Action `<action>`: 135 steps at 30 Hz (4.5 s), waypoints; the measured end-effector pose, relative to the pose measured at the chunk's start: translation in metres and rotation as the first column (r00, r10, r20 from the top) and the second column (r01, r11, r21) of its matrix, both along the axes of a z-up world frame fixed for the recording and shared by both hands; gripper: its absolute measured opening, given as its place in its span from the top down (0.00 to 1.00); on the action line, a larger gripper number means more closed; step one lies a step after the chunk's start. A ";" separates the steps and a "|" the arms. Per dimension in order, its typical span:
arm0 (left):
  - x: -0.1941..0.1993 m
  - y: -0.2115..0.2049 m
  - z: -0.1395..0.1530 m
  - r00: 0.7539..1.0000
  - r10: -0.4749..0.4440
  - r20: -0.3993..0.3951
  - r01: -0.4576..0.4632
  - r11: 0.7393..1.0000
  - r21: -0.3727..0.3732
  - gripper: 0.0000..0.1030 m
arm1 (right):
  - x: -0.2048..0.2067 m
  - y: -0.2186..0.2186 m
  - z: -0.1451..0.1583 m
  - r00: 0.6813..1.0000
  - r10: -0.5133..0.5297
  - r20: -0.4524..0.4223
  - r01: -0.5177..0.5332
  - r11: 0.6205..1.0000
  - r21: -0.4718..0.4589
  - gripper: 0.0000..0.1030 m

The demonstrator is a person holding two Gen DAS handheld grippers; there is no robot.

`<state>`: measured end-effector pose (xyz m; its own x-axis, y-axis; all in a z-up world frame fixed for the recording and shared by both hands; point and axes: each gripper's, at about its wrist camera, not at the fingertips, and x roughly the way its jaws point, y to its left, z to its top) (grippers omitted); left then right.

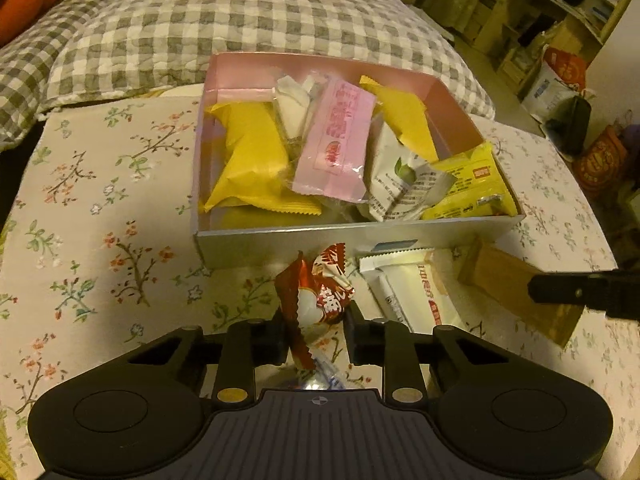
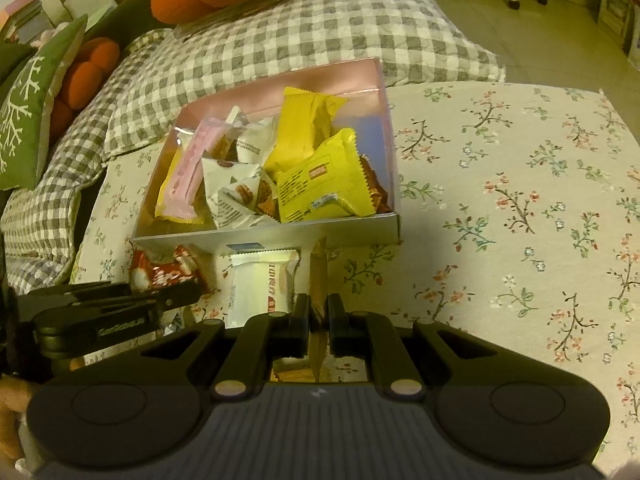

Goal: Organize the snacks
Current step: 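Lift the red candy wrapper with the left gripper while the right holds the gold bar, then carry both snacks into the pink box and open both grippers, then grasp the small silver wrapper with the left gripper while the right grasps the orange packet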

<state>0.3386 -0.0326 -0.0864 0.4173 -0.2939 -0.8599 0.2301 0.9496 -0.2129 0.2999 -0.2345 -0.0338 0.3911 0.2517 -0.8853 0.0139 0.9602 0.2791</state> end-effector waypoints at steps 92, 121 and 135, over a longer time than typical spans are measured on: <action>0.042 0.053 0.066 0.927 0.280 0.249 -0.213 0.941 -0.263 0.22 | 0.048 -0.005 0.035 0.962 -0.183 0.202 0.151 0.974 0.167 0.47; -0.036 0.031 0.071 0.982 0.172 0.083 -0.169 0.985 -0.034 0.15 | -0.021 -0.012 0.044 0.994 -0.108 0.013 0.106 0.989 0.100 0.32; -0.046 0.013 0.035 0.999 0.025 -0.028 -0.022 0.995 0.098 0.11 | -0.024 -0.011 0.015 0.988 -0.065 -0.143 0.075 0.995 0.068 0.28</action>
